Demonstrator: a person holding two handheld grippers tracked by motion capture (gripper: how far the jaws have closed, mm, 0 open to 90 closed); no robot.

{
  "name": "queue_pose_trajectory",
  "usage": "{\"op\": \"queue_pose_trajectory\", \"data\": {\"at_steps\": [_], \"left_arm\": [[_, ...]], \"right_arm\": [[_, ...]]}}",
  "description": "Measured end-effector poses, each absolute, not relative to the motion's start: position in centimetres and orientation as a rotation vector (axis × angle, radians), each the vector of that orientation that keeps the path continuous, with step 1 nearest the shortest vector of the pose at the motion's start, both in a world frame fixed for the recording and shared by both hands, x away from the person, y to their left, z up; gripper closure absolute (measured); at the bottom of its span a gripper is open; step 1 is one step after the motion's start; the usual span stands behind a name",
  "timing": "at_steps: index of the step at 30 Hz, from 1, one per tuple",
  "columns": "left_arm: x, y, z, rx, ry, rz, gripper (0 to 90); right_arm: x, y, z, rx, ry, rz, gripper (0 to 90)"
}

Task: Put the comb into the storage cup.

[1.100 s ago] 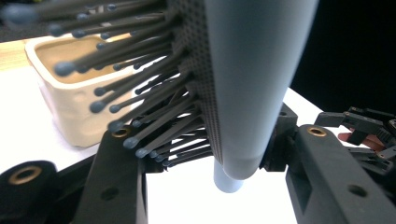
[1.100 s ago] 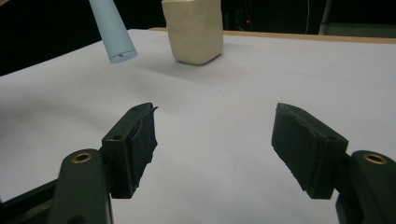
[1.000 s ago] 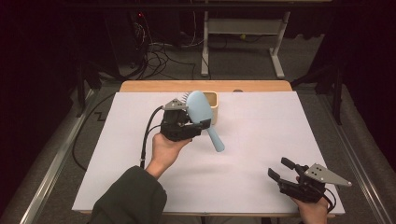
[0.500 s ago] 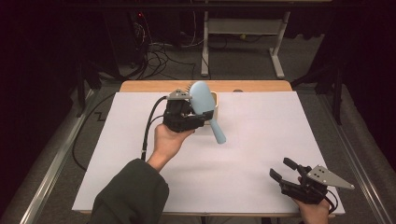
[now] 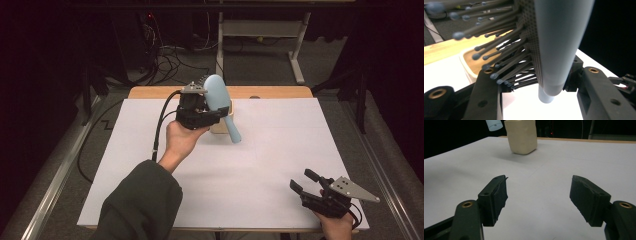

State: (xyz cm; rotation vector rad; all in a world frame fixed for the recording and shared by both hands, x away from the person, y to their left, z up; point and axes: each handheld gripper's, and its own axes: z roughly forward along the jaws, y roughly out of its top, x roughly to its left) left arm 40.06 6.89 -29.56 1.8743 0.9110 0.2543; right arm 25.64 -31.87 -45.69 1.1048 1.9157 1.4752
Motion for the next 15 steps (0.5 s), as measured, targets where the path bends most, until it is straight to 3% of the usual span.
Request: {"op": "queue_pose_trajectory", "data": {"at_steps": [15], "left_arm": [[41.7,6.8,-28.2,1.874,0.940,0.301,54.7]], "right_arm": [[25.9,-32.0,-45.7,1.106,1.895,1.458,31.6]]}}
